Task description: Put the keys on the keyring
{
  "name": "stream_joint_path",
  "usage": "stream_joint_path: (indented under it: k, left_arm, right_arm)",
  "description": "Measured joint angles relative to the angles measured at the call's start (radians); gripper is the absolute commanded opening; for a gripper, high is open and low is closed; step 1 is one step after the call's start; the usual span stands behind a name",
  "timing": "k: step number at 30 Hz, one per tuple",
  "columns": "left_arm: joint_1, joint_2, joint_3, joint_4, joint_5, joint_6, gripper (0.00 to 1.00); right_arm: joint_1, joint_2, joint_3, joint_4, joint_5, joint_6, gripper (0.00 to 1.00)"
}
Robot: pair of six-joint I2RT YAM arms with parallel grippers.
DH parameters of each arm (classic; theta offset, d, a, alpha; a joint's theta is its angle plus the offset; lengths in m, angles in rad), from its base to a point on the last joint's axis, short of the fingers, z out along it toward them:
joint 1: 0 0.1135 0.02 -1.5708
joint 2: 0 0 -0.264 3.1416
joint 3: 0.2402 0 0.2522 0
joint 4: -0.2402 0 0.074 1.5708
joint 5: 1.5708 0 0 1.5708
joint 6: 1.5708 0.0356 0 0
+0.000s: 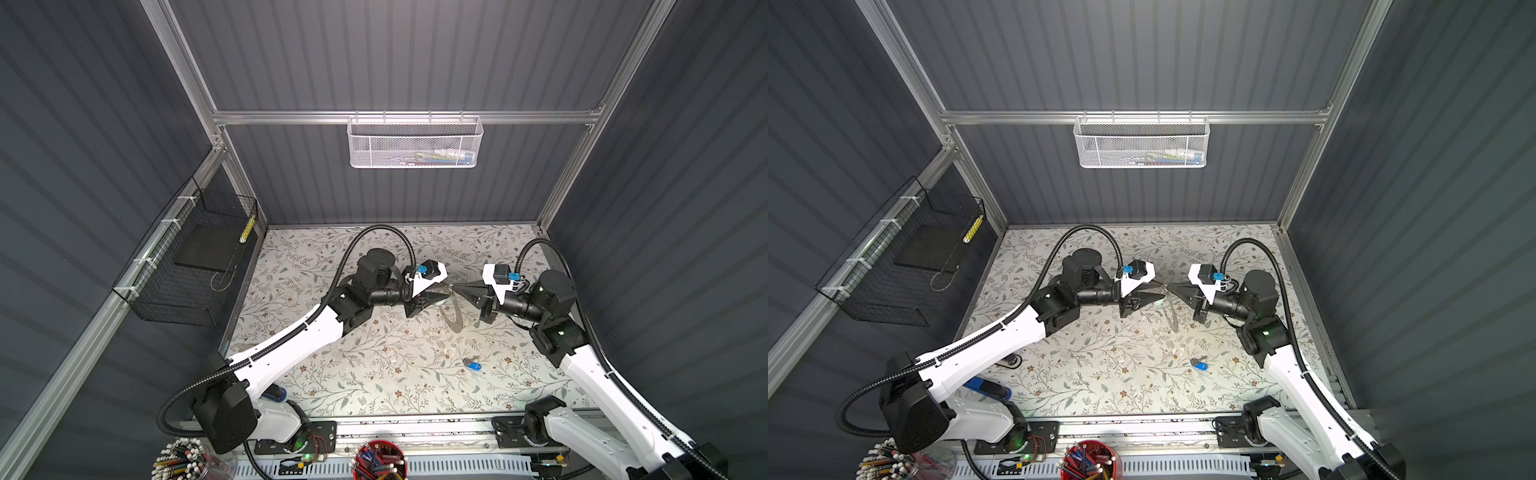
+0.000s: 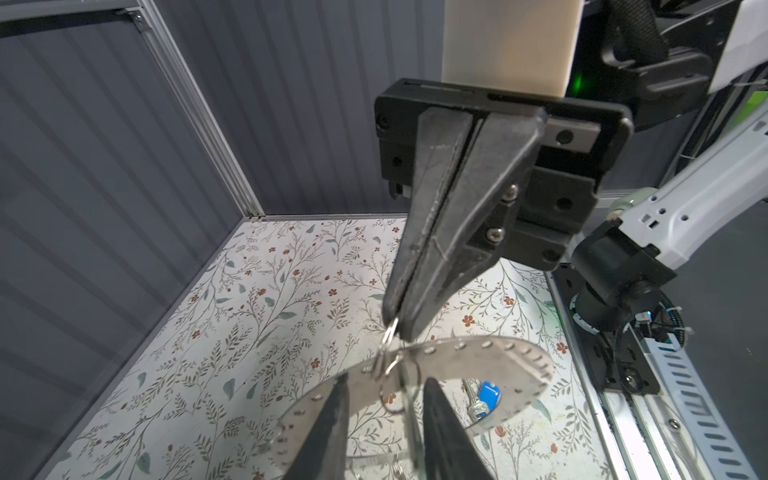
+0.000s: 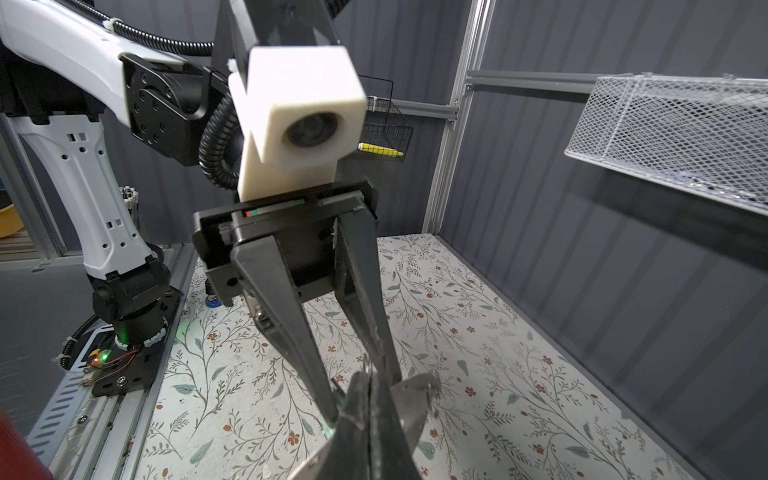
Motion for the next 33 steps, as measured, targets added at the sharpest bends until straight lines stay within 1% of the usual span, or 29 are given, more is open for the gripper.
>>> stream_joint_path:
  k: [4,8,10,12,16,21,26,33]
  left_arm:
    - [0.0,0.003,0.001,0.004,0.024,-0.005,0.27]
    - [0.0,0.002,0.001,0.007,0.024,-0.006,0.27]
    - [0.0,0.0,0.001,0.006,0.012,-0.006,0.32]
    - [0.0,-0.006,0.001,0.006,-0.007,-0.003,0.34]
    - [0.0,-0.043,-0.001,0.003,-0.034,-0.003,0.35]
    - [0.001,-0.07,-0.001,0.01,-0.039,-0.003,0.31]
    - [0.001,-0.048,-0.001,0.014,-0.023,-0.004,0.3]
    - [0.001,-0.019,-0.001,0.014,0.0,-0.007,0.24]
  right_arm:
    - [0.0,0.0,0.0,0.005,-0.014,0.0,0.0]
    - [0.0,0.0,0.0,0.006,-0.022,0.0,0.0]
    - [0.0,0.0,0.0,0.006,-0.022,0.0,0.0]
    - [0.0,0.0,-0.001,0.006,-0.022,-0.001,0.0]
    - [0.0,0.0,-0.004,0.006,-0.022,-0.001,0.0]
    - [0.0,0.0,-0.004,0.006,-0.022,0.0,0.0]
    - [0.0,0.0,-0.004,0.006,-0.025,0.0,0.0]
    - [0.0,-0.001,-0.007,0.007,-0.036,0.0,0.0]
